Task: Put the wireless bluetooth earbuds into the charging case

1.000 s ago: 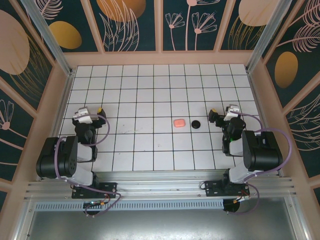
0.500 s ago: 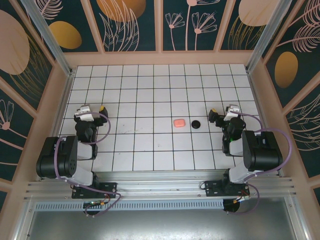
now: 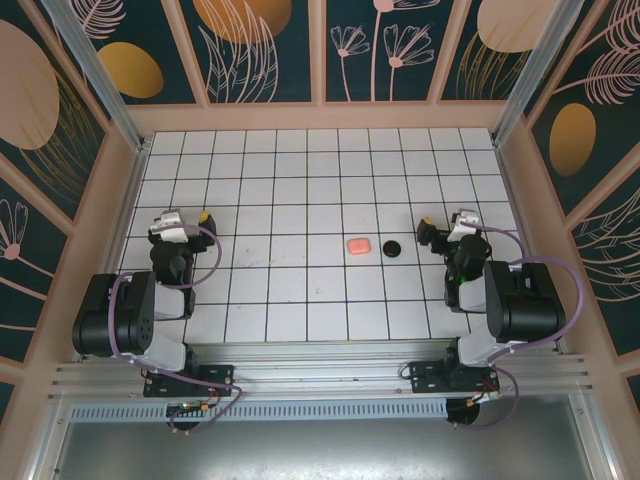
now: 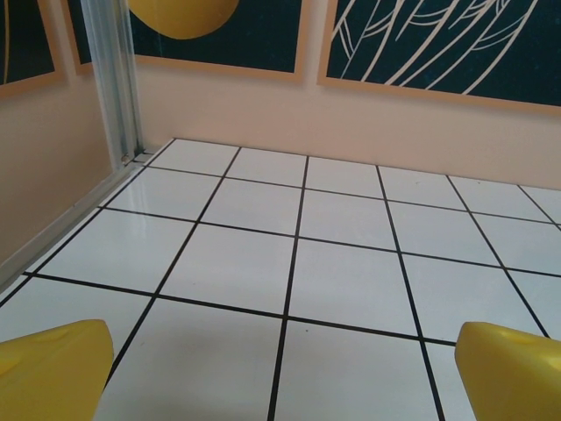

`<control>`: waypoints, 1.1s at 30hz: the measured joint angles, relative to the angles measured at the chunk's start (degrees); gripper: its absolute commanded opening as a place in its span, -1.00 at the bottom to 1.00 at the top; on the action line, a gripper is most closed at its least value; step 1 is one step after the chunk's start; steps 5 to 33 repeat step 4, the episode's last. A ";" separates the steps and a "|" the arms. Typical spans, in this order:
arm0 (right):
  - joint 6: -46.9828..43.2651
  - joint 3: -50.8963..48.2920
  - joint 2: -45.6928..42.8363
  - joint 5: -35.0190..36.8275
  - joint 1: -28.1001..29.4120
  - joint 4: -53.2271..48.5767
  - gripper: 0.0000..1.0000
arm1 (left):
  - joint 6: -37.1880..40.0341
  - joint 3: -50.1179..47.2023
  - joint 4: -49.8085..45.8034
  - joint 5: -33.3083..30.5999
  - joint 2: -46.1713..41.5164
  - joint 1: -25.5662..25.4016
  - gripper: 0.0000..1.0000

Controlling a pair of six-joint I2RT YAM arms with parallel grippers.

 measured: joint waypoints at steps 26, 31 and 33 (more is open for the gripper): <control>0.00 -0.02 0.00 0.00 0.00 0.00 0.98 | 0.26 0.02 -0.31 0.35 0.00 0.00 0.98; 0.00 -0.02 0.00 0.00 0.00 0.00 0.98 | 0.26 0.02 -0.31 0.35 0.00 0.00 0.98; 0.00 -0.02 0.00 0.00 0.00 0.00 0.98 | 0.26 0.02 -0.31 0.35 0.00 0.00 0.98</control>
